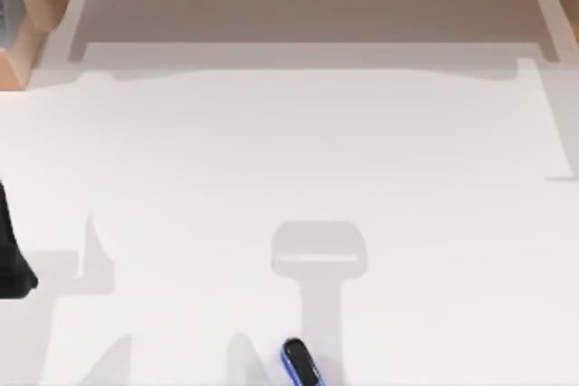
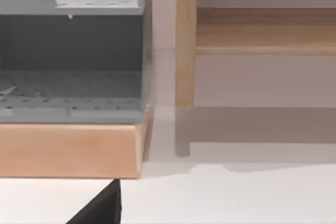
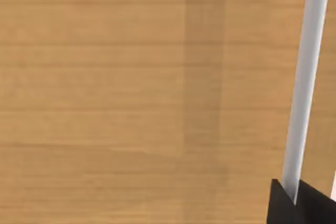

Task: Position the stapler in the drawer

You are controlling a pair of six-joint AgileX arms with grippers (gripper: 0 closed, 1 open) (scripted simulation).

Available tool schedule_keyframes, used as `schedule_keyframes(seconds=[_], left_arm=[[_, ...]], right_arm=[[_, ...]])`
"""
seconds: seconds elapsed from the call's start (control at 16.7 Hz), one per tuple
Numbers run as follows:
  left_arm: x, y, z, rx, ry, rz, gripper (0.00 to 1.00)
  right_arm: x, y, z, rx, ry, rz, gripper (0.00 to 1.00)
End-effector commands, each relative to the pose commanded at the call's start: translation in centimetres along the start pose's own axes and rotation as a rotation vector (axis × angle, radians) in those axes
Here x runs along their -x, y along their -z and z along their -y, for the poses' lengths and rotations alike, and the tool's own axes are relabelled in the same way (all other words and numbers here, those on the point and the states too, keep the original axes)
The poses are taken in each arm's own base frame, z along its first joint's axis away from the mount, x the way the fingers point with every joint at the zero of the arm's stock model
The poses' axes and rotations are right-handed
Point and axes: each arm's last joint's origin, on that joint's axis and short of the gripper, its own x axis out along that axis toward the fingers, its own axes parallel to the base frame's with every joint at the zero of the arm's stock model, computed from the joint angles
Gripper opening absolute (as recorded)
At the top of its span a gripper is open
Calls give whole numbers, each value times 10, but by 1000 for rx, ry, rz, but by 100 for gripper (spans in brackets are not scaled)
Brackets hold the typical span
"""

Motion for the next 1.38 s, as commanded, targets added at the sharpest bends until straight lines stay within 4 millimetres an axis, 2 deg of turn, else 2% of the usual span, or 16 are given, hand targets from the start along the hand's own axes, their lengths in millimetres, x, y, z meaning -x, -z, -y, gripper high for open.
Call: schedule_keyframes(seconds=[0.72, 1.38], left_arm=[[0, 0, 0, 0, 0, 0, 100], [0, 0, 0, 0, 0, 0, 100]], right_arm=[[0, 0, 0, 0, 0, 0, 98], [4, 0, 0, 2, 2, 0, 100]])
